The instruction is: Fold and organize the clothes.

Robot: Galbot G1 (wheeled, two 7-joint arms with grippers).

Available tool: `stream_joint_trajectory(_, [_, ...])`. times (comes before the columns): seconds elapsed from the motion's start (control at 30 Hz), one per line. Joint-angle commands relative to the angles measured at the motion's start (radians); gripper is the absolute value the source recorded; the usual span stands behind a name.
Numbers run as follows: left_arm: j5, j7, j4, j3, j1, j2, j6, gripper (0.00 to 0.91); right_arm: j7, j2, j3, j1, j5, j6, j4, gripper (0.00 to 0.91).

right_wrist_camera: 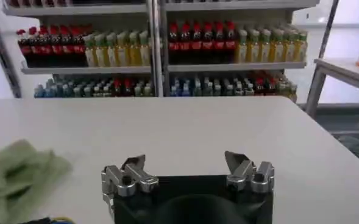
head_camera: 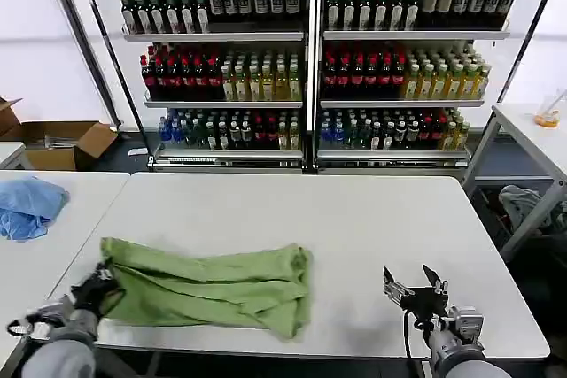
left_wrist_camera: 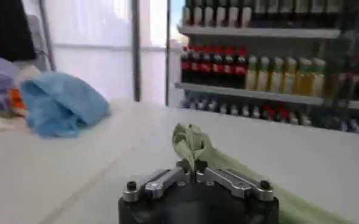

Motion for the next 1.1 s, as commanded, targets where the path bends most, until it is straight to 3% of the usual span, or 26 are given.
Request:
stream_joint_trajectory(0.03, [-0.434, 0.015, -0.156, -0.092, -0.042, 0.066, 0.049, 0.030, -0.001, -0.003, 0.000, 0.000, -0.001, 0.001, -0.002, 0.907])
stream_joint_trajectory(0.23, [-0.700, 0.022, -0.266, 0.070, -0.095, -0.054, 0.064, 0.030, -0.001, -0.006, 0.004, -0.005, -0.004, 0.001, -0.003, 0.907])
stream_joint_trajectory(0.6, [-0.681, 0.021, -0.229, 0.303, -0.159, -0.165, 0.043, 0.030, -0.003, -0.018, 0.007, -0.001, -0.005, 0.002, -0.009, 0.907])
stream_joint_trajectory(1.1, [-0.556, 0.045, -0.099, 0.442, -0.207, -0.178, 0.082, 0.030, -0.005, -0.015, -0.006, 0.028, -0.002, 0.003, -0.037, 0.907])
